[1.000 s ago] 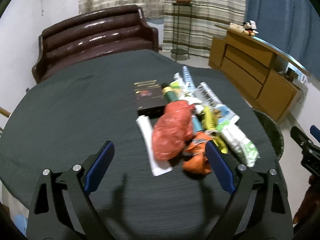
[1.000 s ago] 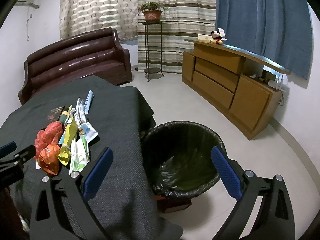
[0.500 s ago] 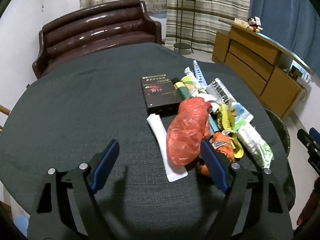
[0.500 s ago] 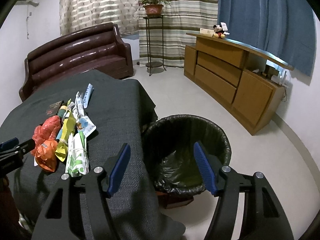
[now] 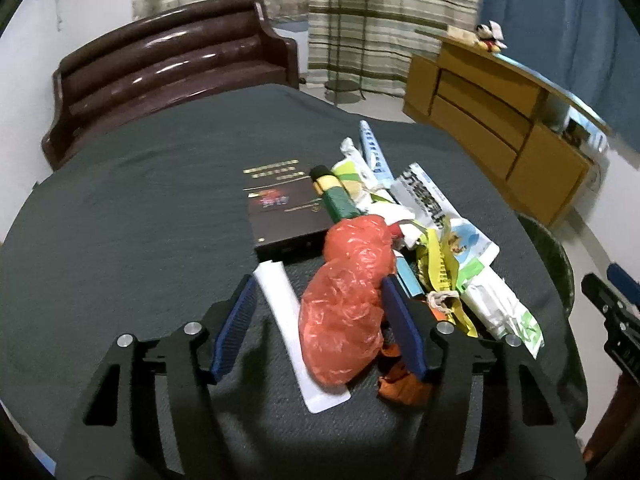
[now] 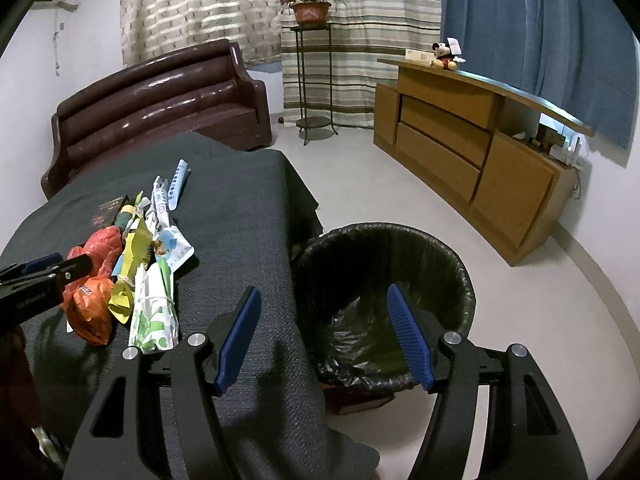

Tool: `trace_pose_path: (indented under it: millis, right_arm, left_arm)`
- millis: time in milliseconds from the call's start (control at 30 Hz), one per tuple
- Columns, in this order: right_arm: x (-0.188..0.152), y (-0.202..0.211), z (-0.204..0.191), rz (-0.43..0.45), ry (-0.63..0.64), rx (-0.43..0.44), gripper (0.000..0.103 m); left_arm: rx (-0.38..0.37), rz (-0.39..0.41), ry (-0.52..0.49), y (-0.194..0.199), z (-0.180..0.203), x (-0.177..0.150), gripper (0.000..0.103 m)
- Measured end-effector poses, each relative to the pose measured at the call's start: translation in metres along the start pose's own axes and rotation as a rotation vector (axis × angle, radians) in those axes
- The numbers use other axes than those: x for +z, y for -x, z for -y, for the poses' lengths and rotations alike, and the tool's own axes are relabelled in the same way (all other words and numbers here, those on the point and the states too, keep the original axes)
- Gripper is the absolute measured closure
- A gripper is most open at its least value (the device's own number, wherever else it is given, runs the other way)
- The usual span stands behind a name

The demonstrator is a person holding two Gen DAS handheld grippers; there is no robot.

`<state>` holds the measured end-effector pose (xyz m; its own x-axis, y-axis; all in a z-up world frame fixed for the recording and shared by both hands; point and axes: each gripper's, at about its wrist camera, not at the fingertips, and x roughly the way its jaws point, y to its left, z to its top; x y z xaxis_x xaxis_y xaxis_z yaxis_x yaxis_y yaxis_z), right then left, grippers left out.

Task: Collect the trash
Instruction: 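Grasp the red plastic bag with the left gripper, then lift the red bag with the left gripper while the right gripper grasps the orange wrapper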

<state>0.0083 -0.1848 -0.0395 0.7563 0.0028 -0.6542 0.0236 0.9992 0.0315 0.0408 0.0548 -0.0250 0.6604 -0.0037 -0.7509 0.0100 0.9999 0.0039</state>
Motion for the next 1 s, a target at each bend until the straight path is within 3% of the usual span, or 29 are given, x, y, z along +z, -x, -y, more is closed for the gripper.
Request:
trace_pose_path:
  millis: [133,300,733,1000]
  right_arm:
    - [0.001,-0.004,0.002,-0.003,0.001,0.003,0.039]
    - [0.001,-0.007,-0.001,-0.013,0.004,0.007,0.039]
    - [0.008,0.005,-0.030,0.017,0.044,0.046,0.039]
    - [0.008,0.013,-0.075,0.025,0.088,0.124,0.039]
  left_arm:
    - [-0.027,-0.023,-0.025,-0.008,0.004,0.002,0.044]
    - [-0.097,-0.028,-0.016,-0.009,0.004,0.003,0.075]
    - [-0.117,0.045,0.031,0.030,-0.017,0.001,0.078]
    - [-0.017,0.095,0.054,0.051,-0.054,-0.011,0.079]
